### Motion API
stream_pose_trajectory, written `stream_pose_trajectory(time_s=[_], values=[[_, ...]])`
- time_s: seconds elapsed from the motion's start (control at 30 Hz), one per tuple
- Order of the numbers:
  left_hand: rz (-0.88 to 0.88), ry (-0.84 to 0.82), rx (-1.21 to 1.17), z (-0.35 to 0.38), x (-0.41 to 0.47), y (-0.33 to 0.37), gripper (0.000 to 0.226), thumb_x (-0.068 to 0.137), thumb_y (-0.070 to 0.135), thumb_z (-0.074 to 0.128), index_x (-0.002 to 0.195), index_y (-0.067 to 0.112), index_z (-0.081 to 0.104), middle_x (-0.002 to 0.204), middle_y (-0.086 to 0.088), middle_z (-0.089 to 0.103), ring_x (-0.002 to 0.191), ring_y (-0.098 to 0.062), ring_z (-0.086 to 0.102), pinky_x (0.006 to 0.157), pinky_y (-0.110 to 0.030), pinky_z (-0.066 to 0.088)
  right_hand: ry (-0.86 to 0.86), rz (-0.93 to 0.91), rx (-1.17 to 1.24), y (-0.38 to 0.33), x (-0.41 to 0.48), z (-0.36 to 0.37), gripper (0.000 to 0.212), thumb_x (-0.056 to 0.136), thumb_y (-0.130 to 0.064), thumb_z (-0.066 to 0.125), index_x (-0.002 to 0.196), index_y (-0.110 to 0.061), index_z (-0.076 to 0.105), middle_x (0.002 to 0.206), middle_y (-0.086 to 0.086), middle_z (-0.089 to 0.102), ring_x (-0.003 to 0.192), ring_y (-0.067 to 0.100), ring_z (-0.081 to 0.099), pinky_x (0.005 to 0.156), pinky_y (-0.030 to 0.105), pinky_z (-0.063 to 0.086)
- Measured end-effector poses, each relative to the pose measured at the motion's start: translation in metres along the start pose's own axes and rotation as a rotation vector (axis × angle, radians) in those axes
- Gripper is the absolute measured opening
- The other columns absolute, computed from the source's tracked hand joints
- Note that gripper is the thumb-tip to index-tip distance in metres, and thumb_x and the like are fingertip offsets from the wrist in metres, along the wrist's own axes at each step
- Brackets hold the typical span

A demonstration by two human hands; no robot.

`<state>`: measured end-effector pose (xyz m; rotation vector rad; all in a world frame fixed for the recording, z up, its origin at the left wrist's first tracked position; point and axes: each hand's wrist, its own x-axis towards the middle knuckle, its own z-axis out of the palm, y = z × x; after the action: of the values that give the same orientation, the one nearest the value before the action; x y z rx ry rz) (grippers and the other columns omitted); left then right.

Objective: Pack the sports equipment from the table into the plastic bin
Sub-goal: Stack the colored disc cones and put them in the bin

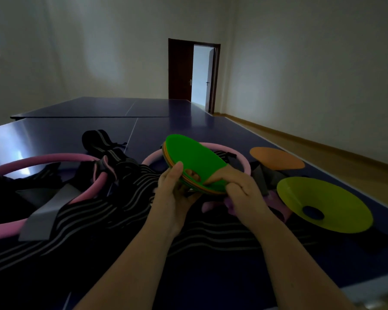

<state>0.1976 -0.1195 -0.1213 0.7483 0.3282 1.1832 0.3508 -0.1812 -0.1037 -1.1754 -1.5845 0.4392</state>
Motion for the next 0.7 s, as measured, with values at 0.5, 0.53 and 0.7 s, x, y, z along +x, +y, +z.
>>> stream_pose_trajectory(time_s=[0.5,0.53,0.7], values=[[-0.144,-0.058,0.053,0.046,-0.019,-0.039,0.074,0.077,0.026,0.073,0.143,0.01,0.045,0.136,-0.018,0.058,0.097,-0.027,0.07,0.07,-0.039,0.059,0.025,0.541,-0.989,0.042,-0.079,-0.102,0.007,0.091,-0.014,0.056,0.094,-0.016,0.05,0.081,0.001,0.053,0.076,0.025,0.053,0.06,0.033,0.035],[-0.147,-0.056,0.068,0.049,-0.02,-0.04,0.075,0.076,0.027,0.075,0.142,0.01,0.045,0.133,-0.018,0.059,0.095,-0.027,0.07,0.07,-0.039,0.059,0.028,0.542,-1.063,0.051,-0.083,-0.104,0.013,0.094,-0.012,0.053,0.107,-0.015,0.055,0.093,0.004,0.06,0.086,0.028,0.057,0.066,0.035,0.039],[-0.181,-0.044,0.088,0.064,-0.019,-0.047,0.08,0.073,0.033,0.072,0.142,0.008,0.042,0.119,-0.019,0.057,0.099,-0.031,0.051,0.093,-0.055,0.05,0.369,0.344,-1.016,0.032,-0.087,-0.124,0.035,0.099,-0.007,0.045,0.129,-0.015,0.059,0.104,0.012,0.067,0.086,0.025,0.058,0.069,0.033,0.039]])
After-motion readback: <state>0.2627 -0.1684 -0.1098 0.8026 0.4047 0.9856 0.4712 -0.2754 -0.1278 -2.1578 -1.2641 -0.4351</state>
